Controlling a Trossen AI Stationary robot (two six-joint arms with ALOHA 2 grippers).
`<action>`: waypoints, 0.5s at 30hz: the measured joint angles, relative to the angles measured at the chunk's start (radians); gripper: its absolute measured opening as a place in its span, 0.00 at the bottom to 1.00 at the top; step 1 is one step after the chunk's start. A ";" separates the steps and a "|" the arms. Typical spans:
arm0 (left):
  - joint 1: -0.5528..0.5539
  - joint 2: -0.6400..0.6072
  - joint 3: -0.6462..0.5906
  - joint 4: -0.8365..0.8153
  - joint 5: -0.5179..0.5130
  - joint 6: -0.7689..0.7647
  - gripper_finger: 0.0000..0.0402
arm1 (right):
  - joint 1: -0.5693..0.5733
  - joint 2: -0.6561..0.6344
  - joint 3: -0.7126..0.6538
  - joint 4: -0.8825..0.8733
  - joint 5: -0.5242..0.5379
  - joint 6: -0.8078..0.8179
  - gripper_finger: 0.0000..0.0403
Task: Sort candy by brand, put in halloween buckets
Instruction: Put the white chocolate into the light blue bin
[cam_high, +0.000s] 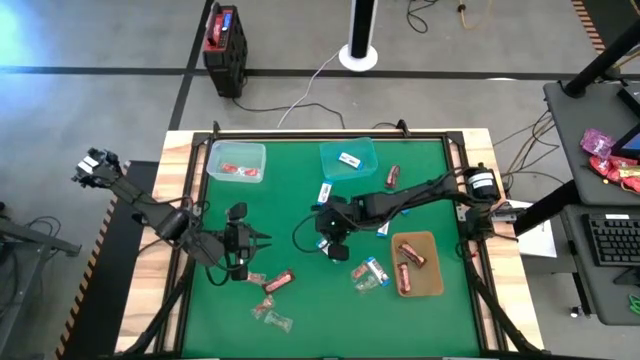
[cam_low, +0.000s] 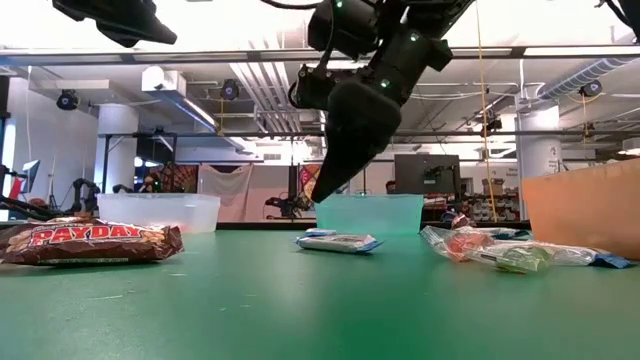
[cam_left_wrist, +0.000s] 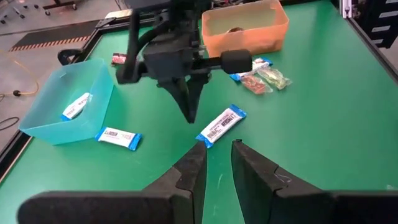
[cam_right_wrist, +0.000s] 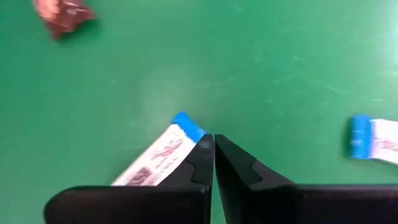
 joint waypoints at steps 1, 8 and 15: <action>0.000 0.000 -0.009 0.006 0.000 0.000 0.15 | 0.021 0.000 -0.002 0.007 0.060 -0.009 0.02; 0.001 0.000 -0.104 0.163 0.001 0.034 0.15 | 0.159 -0.002 -0.008 0.006 0.252 0.048 0.02; 0.029 0.053 -0.187 0.455 0.085 0.208 0.09 | 0.214 -0.035 -0.078 0.010 0.242 0.135 0.02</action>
